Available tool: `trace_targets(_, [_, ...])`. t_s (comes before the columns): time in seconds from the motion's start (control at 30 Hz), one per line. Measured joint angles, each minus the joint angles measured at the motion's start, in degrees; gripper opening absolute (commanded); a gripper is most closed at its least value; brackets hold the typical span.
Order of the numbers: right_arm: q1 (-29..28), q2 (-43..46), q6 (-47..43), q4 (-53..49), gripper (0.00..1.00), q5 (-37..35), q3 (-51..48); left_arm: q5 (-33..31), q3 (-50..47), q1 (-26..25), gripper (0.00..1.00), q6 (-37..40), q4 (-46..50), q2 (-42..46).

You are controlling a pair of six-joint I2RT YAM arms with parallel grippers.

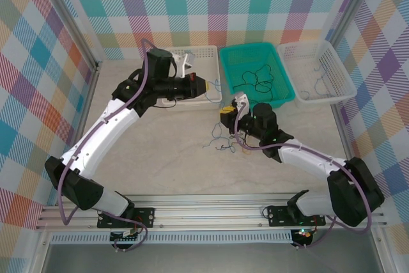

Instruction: Untangle the cables

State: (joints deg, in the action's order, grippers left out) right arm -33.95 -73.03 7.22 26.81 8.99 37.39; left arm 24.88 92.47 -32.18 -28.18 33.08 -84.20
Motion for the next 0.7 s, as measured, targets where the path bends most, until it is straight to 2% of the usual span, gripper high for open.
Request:
trace_targets(0.03, [0.28,1.36,0.68,-0.26,0.00,0.00,-0.42,-1.88,-0.33,0.02,0.00,-0.02,0.04,0.35])
trace_targets(0.2, [2.14,8.22,4.35,-3.23,0.00,0.24,-1.22,-8.37,-4.55,0.11,0.00,-0.81,-0.13,3.54])
trace_targets(0.3, [4.02,11.63,6.78,-6.05,0.00,0.74,-1.22,-8.44,-6.45,0.11,0.00,-1.95,-0.87,3.65])
trace_targets(0.47, [7.26,15.19,10.01,-12.02,0.00,1.05,-0.79,-5.03,-10.69,0.02,0.02,-5.77,-5.22,0.28])
trace_targets(0.53, [8.39,15.69,10.75,-13.99,0.00,1.03,-0.31,-4.11,-12.48,-0.07,0.11,-7.34,-6.75,-1.46])
trace_targets(0.6, [9.31,16.11,11.41,-15.47,0.00,0.63,-0.02,-3.76,-13.77,-0.22,0.32,-8.48,-7.82,-2.97])
trace_targets(0.67, [9.99,16.52,12.09,-17.05,0.00,-0.79,0.26,-4.00,-14.91,-0.42,0.45,-9.77,-8.48,-3.78])
trace_targets(0.7, [10.32,16.65,12.39,-17.81,0.00,-1.73,0.48,-4.31,-15.37,-0.44,0.55,-10.16,-8.55,-3.80])
